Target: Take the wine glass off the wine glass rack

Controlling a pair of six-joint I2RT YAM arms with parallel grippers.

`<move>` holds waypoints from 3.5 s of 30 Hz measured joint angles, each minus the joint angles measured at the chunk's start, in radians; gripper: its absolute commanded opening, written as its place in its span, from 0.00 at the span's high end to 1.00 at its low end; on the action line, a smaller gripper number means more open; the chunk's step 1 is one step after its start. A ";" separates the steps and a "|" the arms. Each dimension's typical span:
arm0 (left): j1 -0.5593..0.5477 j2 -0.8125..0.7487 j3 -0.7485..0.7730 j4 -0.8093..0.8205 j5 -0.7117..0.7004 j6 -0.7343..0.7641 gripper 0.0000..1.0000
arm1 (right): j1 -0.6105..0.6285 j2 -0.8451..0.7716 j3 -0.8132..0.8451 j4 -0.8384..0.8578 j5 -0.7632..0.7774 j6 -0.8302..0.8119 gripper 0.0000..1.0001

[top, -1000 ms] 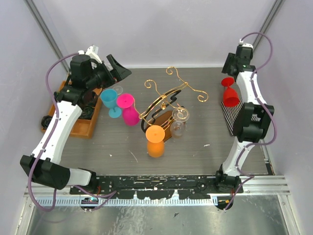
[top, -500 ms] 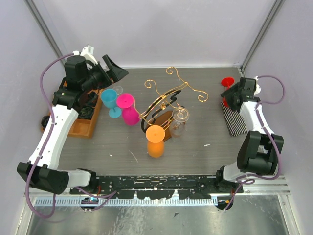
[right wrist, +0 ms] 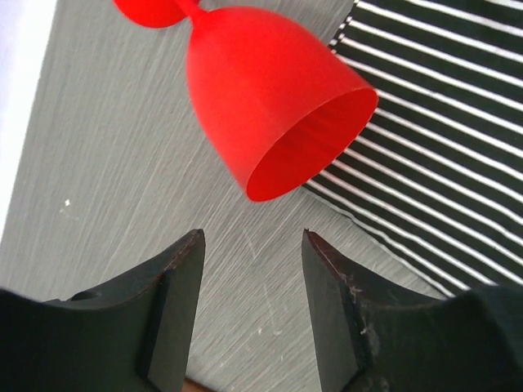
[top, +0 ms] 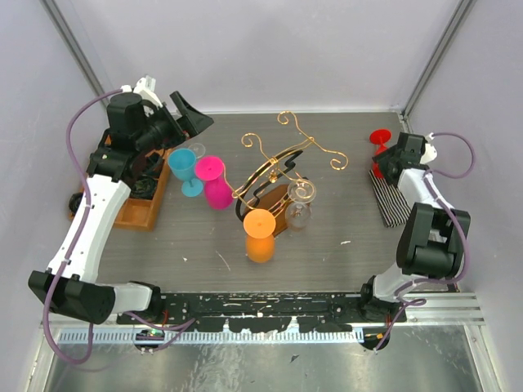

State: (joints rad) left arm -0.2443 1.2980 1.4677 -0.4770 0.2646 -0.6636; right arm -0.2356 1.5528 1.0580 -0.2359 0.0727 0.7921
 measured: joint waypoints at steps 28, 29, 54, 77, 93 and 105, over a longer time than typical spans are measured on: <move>0.003 0.016 0.002 -0.002 0.009 -0.003 0.00 | 0.003 0.426 1.416 -0.621 -0.227 -0.405 0.99; 0.003 0.016 0.002 -0.002 0.009 -0.003 0.00 | 0.004 0.440 1.405 -0.668 -0.254 -0.410 0.99; 0.005 0.006 -0.048 -0.016 0.008 -0.019 0.01 | 0.130 0.673 1.297 -1.092 -0.426 -0.494 0.99; 0.005 -0.018 -0.048 -0.054 0.006 -0.037 0.02 | 0.139 0.618 1.290 -1.191 -0.345 -0.412 0.99; 0.005 -0.106 -0.047 -0.091 -0.012 -0.044 0.02 | 0.129 0.601 1.182 -1.199 -0.378 -0.285 0.99; 0.005 -0.120 -0.047 -0.119 -0.028 -0.043 0.02 | 0.127 0.643 1.262 -1.212 -0.382 -0.254 0.80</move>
State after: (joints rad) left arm -0.2390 1.1782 1.4208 -0.5957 0.2367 -0.7071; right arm -0.1089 2.1960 2.3196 -1.4483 -0.3092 0.5377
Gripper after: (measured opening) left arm 0.984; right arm 0.147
